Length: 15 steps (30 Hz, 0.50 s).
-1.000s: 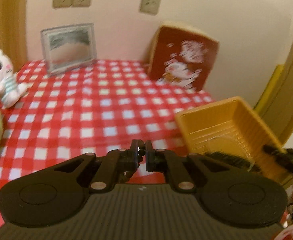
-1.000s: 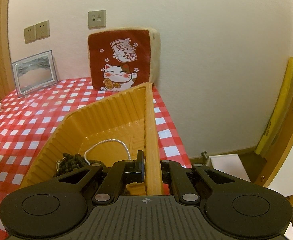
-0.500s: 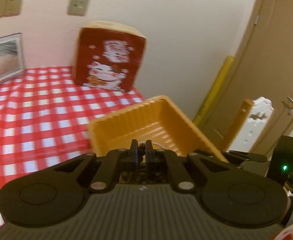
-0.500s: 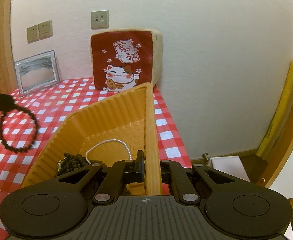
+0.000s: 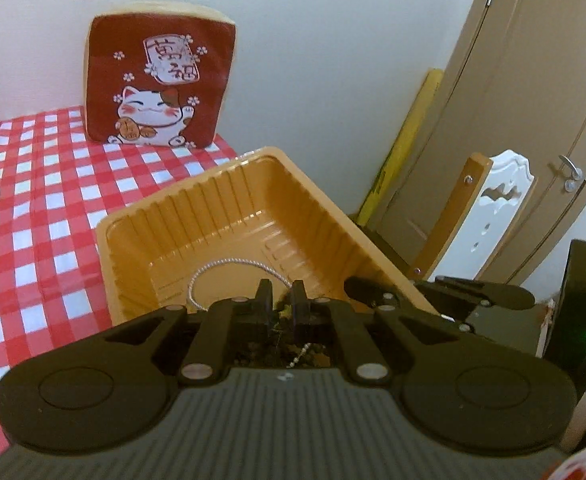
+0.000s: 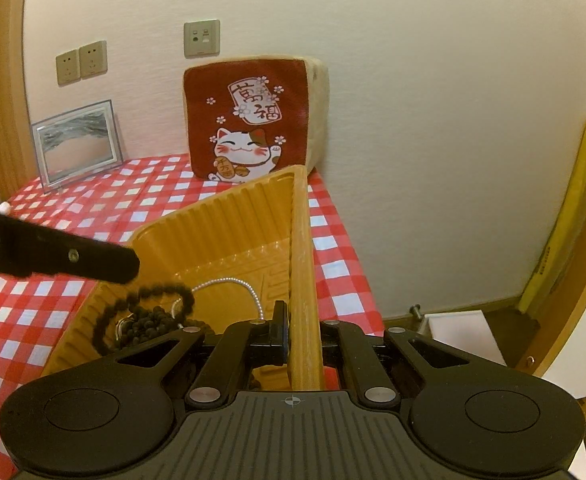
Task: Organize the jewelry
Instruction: 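Carry the bead bracelet into the orange tray and open the left tool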
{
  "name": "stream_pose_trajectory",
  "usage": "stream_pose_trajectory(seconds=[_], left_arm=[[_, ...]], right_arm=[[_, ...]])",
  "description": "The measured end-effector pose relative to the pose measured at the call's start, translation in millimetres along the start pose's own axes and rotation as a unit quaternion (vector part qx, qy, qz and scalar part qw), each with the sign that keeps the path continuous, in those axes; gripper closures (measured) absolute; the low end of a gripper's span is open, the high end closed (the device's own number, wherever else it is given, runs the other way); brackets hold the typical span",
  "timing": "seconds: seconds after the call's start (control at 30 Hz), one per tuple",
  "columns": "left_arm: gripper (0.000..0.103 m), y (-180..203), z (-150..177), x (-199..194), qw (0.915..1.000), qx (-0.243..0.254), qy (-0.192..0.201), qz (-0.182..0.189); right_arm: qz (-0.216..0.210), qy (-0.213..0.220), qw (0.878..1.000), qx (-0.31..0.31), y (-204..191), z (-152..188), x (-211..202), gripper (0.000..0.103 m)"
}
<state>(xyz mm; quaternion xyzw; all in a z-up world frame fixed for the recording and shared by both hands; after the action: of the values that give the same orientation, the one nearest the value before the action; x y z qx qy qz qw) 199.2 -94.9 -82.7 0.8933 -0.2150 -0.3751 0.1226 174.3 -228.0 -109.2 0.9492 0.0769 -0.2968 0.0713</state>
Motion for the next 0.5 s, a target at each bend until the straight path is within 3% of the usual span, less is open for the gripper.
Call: stream_pose_trajectory(seconds=[0.3,0.5], left_arm=[[0.084,-12.6,-2.8,-11.8,0.9992,-0.024,0.016,-0.028],[0.074,-38.4,6.3,-34.6,0.9944,-0.051,0.03,-0.087]], right_arm=[[-0.005,0.002,1.0,-0.002,0.2,-0.5,2.8,0.098],[-0.015,0.003,1.0,0.004,4.7,0.5,11.2,0.098]])
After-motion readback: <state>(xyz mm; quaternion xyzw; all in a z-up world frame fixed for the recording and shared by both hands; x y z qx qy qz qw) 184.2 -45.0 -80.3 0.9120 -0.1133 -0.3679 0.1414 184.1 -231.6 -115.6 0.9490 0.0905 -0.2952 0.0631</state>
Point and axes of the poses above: each gripper's, at about its wrist camera, not at the fingertips, and x roughly the way its jaws point, y to its right, z to its underside, the point moved 5 cm from there along x, roughly the way its jaws point, and after that the axes turned 10 degrees about -x, right-handed, at the moved point
